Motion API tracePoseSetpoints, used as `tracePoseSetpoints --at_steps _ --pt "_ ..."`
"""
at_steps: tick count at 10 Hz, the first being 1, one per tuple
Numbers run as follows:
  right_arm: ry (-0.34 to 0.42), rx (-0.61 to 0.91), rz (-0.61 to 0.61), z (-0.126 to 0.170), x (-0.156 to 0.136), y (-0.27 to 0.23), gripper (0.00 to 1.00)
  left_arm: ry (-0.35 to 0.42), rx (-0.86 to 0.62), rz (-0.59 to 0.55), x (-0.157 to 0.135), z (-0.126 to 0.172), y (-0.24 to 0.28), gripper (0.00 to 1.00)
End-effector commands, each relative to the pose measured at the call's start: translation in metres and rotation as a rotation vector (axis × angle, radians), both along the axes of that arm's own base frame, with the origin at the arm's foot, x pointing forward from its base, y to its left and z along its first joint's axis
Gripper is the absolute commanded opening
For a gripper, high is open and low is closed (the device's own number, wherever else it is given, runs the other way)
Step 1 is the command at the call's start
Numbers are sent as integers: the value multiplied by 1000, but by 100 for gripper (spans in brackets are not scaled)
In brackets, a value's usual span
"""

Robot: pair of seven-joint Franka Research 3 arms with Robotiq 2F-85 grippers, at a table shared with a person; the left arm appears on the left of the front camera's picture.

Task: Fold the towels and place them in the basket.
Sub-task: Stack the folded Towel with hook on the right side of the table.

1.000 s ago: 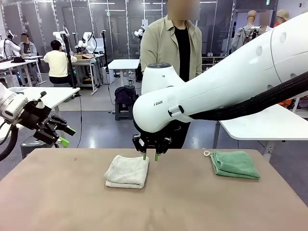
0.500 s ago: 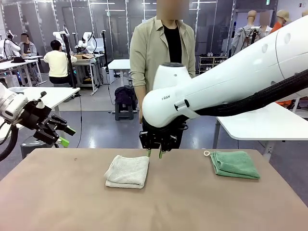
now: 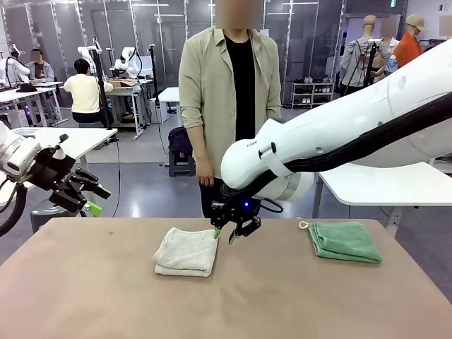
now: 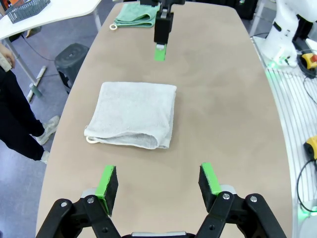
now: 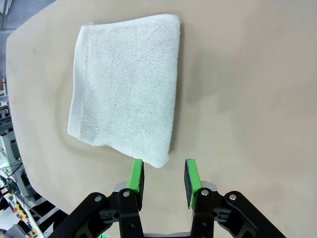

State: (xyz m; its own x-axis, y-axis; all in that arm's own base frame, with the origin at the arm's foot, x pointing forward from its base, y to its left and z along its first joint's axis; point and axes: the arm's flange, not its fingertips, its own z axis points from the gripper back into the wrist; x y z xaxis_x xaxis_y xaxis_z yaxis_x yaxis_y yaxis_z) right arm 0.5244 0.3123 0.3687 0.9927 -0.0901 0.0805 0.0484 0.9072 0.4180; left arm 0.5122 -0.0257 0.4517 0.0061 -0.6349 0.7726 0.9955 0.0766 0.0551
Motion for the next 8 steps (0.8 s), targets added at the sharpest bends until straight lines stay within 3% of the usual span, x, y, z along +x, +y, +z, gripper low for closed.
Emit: tracePoseSetpoints --at_steps 1,4,8 --pt "-20 79 -14 -24 11 6 43 3 3 9 0 1 -1 84" --pt "-53 97 -94 -47 29 8 43 3 3 9 0 1 -1 84" --pt "-31 88 -159 -59 44 6 43 3 3 9 0 1 -1 84"
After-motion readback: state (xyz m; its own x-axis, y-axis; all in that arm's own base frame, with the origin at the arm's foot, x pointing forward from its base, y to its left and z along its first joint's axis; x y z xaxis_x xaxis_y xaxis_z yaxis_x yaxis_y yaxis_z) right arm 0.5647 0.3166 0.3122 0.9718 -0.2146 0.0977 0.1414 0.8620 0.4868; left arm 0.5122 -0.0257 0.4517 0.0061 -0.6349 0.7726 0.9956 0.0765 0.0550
